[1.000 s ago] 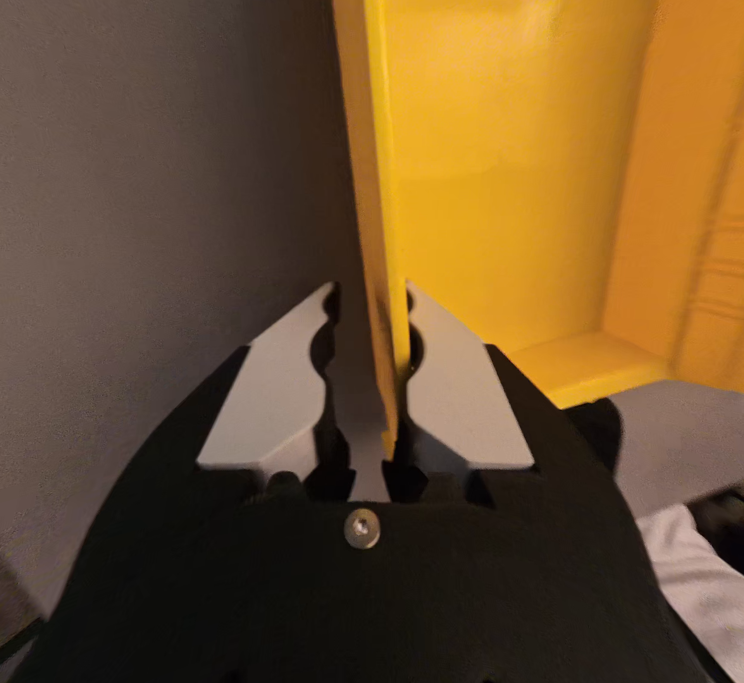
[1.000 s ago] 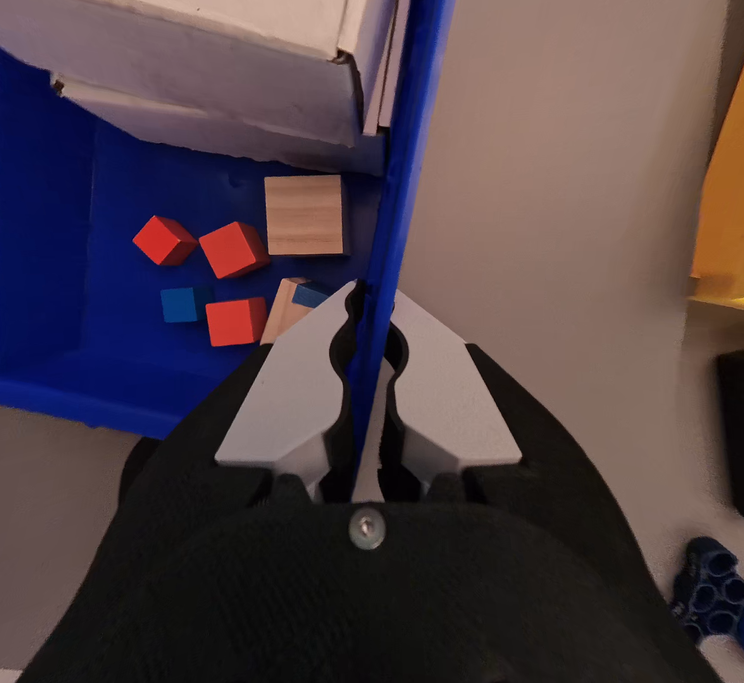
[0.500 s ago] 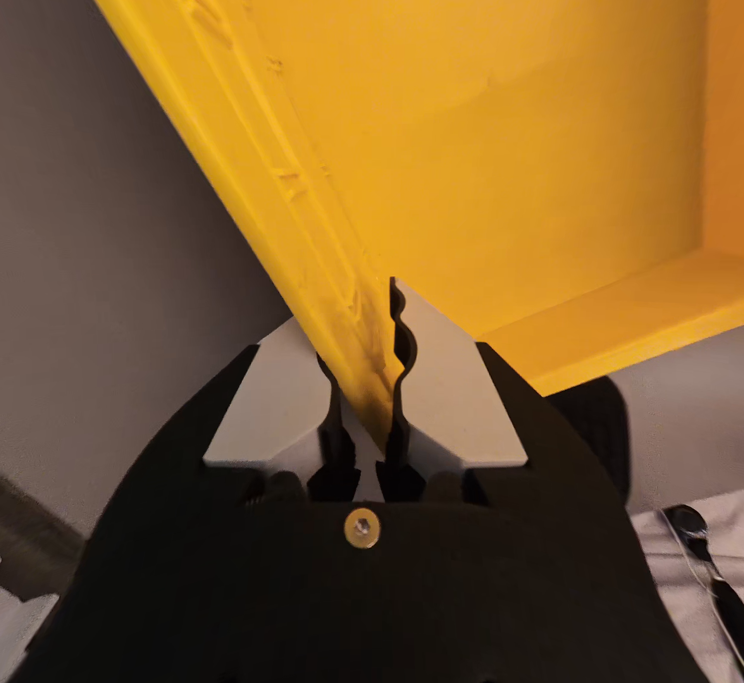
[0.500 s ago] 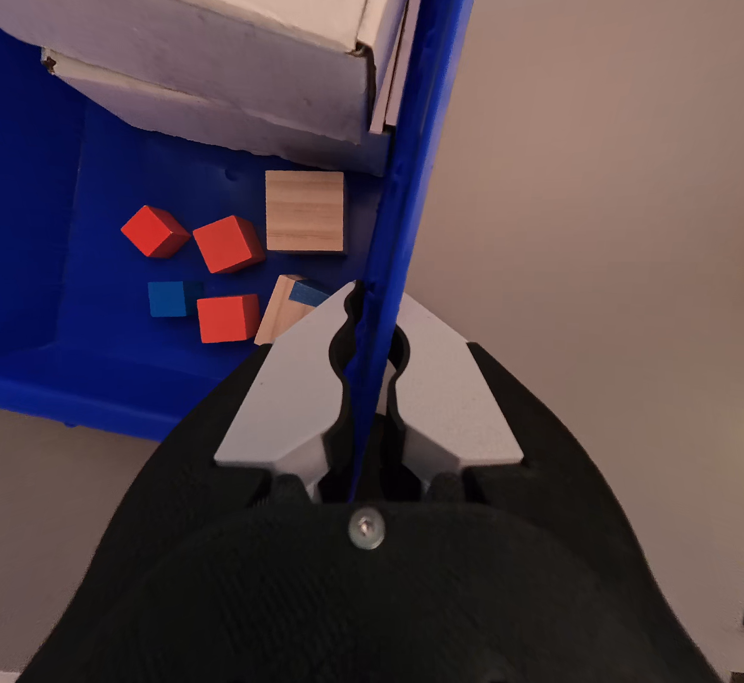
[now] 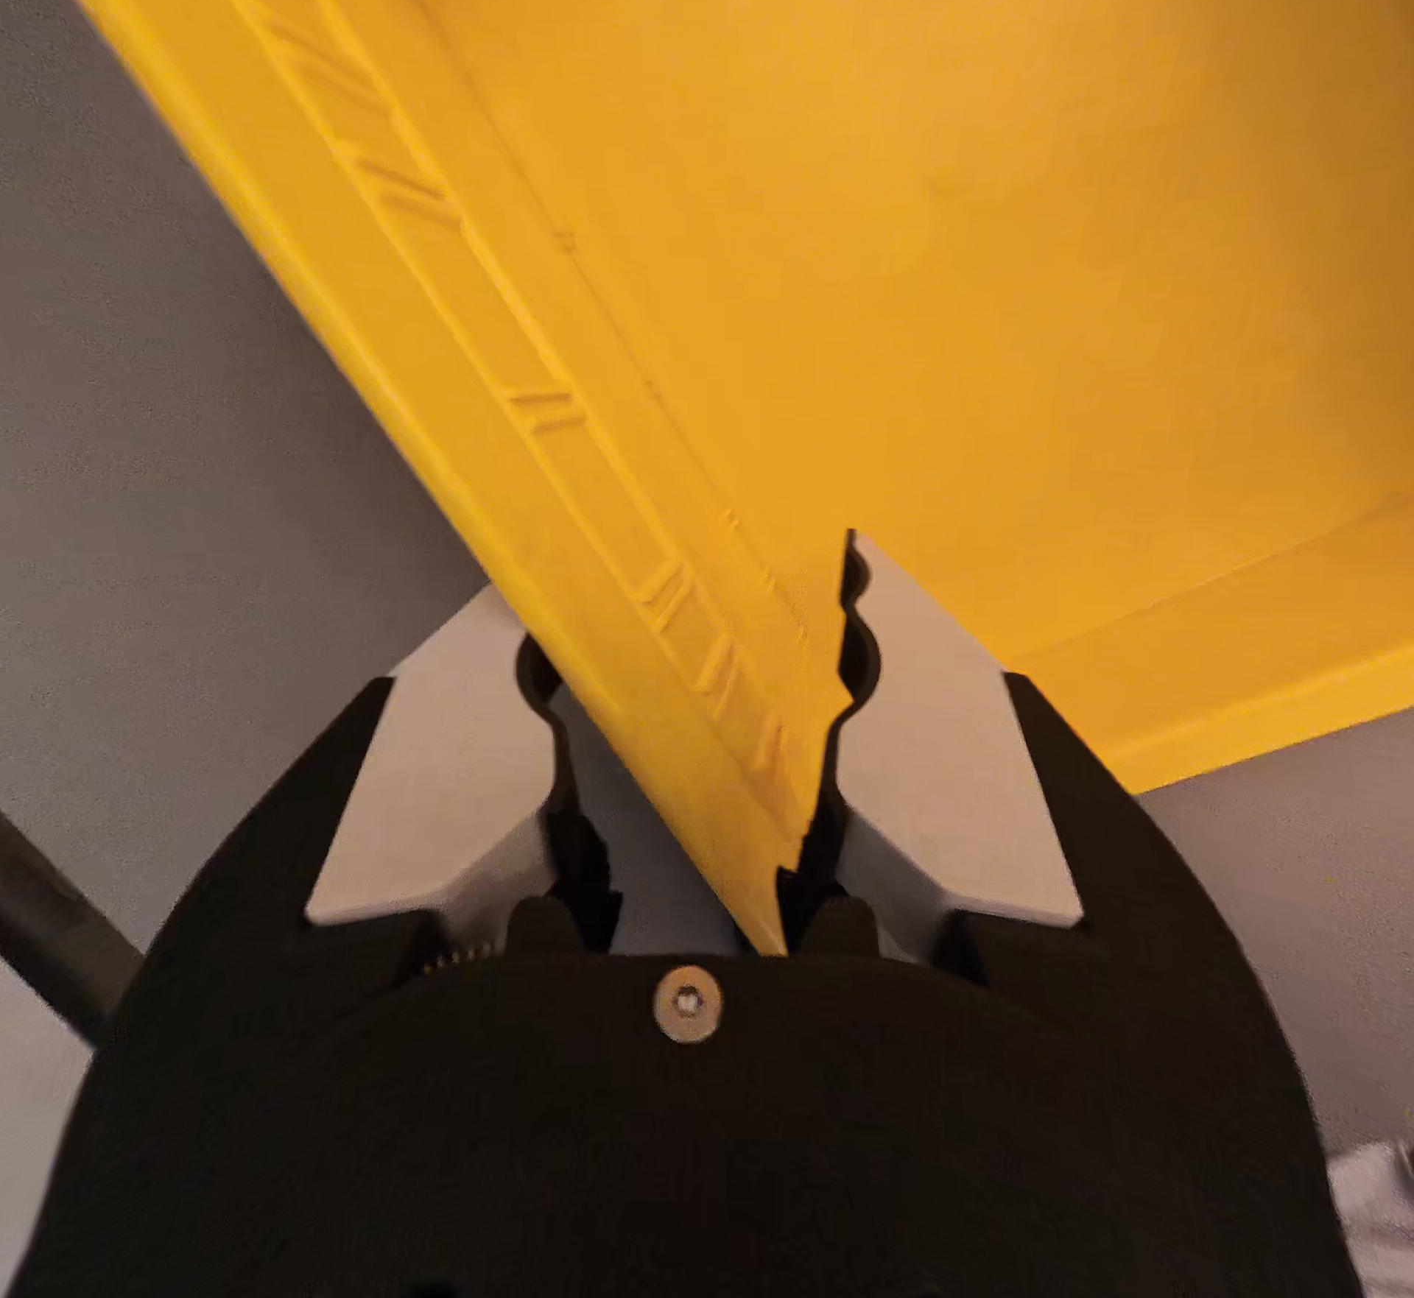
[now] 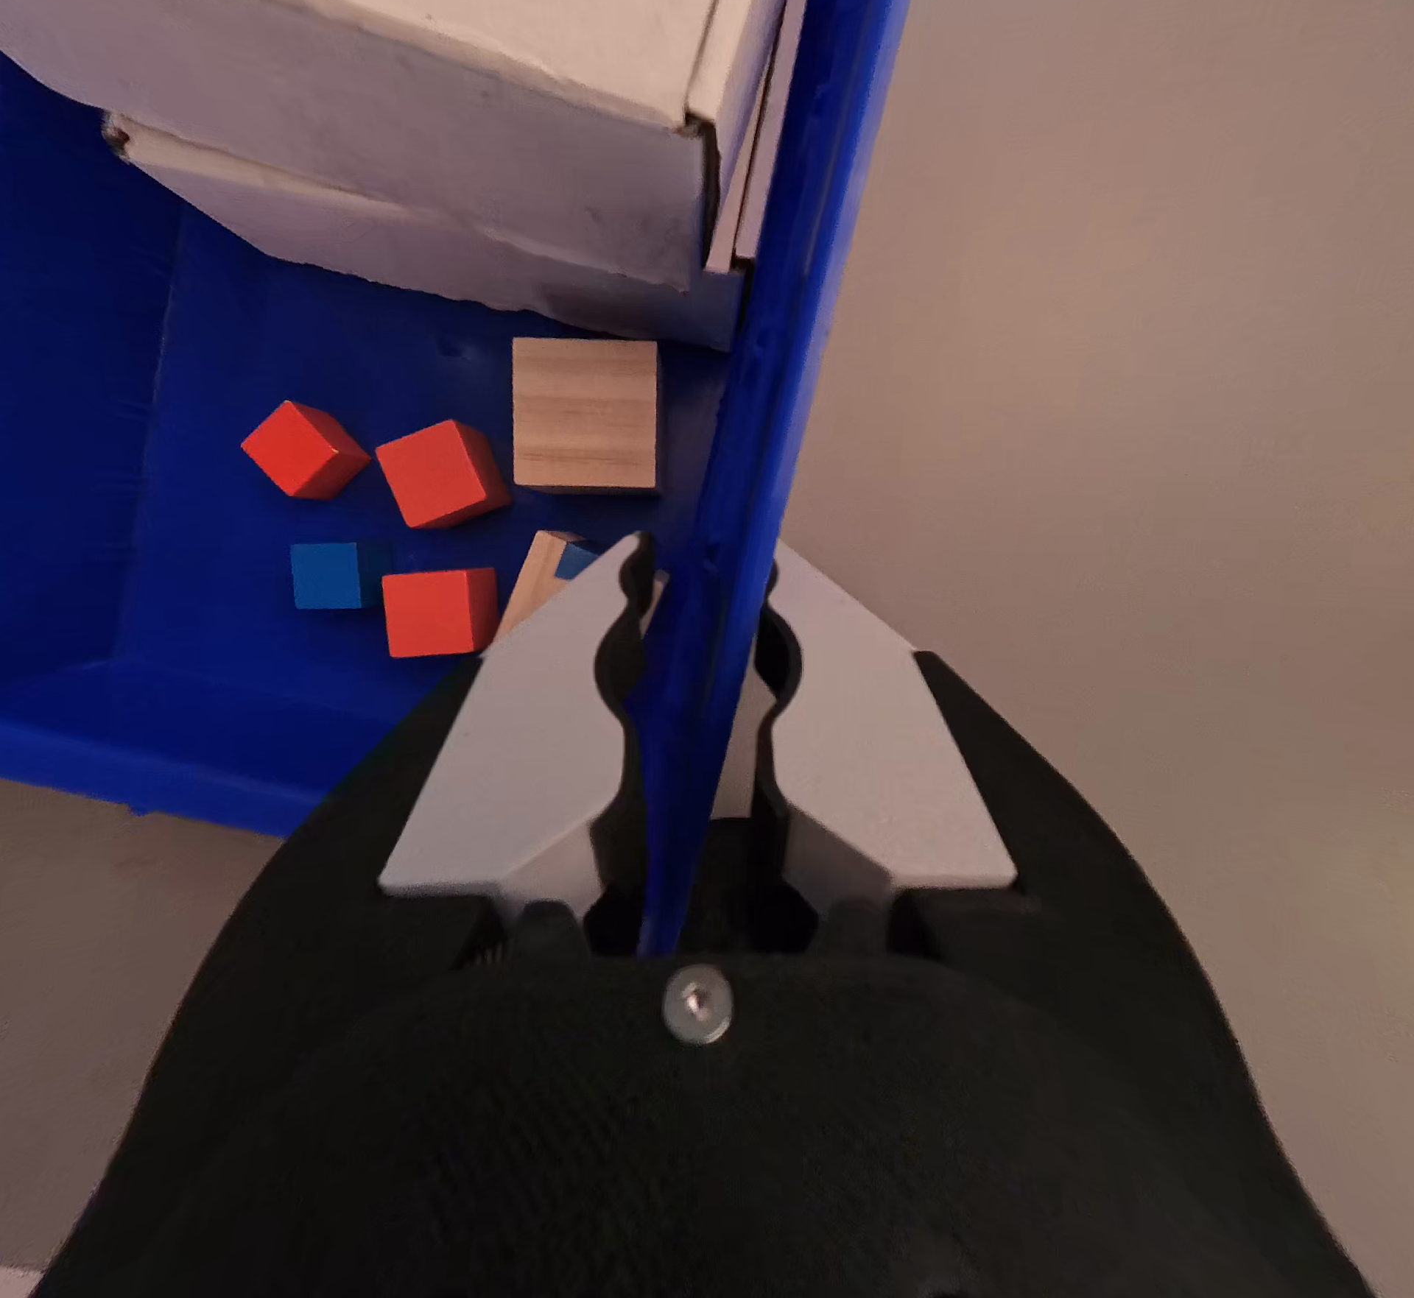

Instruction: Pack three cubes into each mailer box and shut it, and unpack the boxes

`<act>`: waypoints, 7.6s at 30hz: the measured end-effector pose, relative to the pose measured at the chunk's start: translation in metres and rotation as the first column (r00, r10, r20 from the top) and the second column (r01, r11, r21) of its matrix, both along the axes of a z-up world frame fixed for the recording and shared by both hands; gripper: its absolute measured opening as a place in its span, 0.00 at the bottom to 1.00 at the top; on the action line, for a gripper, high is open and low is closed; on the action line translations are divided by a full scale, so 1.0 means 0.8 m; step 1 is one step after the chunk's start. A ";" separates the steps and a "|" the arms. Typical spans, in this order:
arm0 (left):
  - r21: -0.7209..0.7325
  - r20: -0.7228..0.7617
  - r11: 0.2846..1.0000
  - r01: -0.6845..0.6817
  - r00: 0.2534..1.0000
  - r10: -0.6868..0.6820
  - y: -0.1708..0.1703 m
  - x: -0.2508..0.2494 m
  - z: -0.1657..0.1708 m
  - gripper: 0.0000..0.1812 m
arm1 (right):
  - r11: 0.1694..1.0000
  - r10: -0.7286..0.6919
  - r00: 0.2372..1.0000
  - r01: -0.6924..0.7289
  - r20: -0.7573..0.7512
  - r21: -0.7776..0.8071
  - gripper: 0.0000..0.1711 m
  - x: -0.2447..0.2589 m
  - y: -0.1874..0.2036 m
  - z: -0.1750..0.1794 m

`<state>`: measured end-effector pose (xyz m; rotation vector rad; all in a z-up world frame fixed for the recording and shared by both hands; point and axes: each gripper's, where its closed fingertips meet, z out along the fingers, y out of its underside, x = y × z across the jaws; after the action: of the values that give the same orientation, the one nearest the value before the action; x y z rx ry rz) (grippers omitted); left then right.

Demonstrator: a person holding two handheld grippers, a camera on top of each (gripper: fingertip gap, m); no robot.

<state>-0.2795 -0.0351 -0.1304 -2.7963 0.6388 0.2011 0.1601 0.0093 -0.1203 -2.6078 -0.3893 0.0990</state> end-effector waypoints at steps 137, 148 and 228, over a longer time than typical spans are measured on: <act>0.016 0.506 0.919 -0.393 0.796 0.331 0.065 -0.098 0.041 0.03 | 0.842 -0.214 0.977 0.182 -0.004 -0.508 0.02 0.204 0.074 -0.055; 0.042 0.571 0.755 -0.654 0.636 0.519 0.038 -0.214 0.044 0.04 | 0.855 -0.116 0.993 0.104 0.009 -0.508 0.01 0.202 0.087 -0.057; 0.829 0.066 0.541 0.144 0.935 -0.349 0.109 -0.024 0.246 0.63 | 0.244 0.579 0.815 -0.142 -0.026 0.959 0.62 0.016 0.090 0.357</act>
<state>-0.2986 0.0518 0.0665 -1.7563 0.6551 0.0794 0.1728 0.0813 0.1651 -1.2007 -0.6719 0.4137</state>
